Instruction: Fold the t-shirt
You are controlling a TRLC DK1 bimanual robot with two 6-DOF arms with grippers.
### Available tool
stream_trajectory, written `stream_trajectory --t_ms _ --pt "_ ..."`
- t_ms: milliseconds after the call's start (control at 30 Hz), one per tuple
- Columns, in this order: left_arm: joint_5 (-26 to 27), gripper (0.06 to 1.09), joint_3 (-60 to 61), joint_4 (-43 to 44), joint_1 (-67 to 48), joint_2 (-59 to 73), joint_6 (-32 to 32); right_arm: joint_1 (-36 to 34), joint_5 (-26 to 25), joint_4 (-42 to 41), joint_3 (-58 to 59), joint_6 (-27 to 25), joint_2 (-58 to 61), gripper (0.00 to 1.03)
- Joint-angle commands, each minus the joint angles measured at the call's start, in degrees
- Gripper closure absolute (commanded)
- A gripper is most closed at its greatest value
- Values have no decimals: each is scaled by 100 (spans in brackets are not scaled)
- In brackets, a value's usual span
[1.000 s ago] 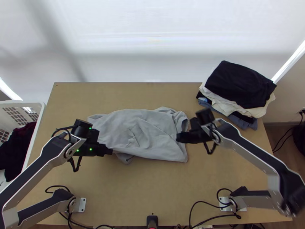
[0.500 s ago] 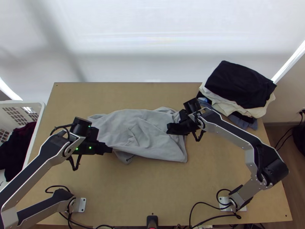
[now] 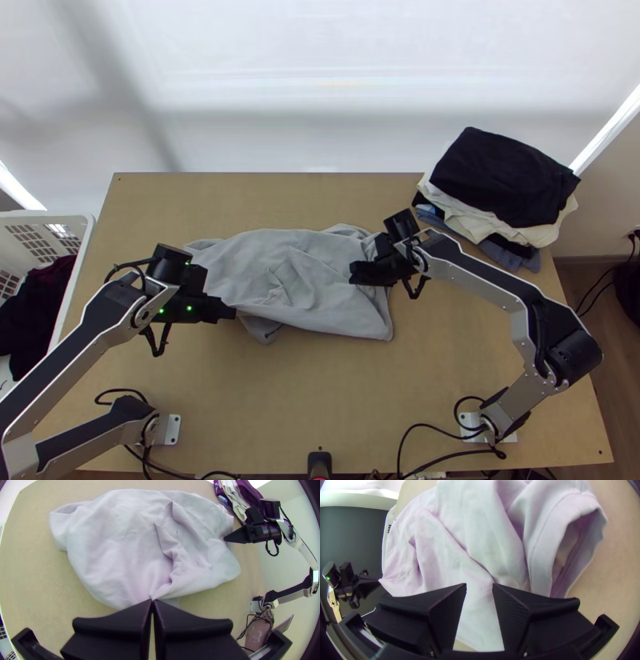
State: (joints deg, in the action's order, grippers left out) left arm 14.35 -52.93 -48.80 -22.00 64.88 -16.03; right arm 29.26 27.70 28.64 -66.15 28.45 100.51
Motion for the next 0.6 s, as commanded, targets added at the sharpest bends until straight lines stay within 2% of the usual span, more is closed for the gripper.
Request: stream_trajectory --t_ms 0,467,500,567 --pt "-29 104 -157 -86 38 60 -67 80 33 -87 252 -50 92 62" --pt "-29 104 -183 -86 38 68 -84 230 25 -439 463 3 162 63" --pt "-29 104 -192 -86 38 77 -84 230 25 -491 480 21 188 66" --pt "-29 104 -201 -86 38 77 -84 230 -63 -773 577 135 180 88"
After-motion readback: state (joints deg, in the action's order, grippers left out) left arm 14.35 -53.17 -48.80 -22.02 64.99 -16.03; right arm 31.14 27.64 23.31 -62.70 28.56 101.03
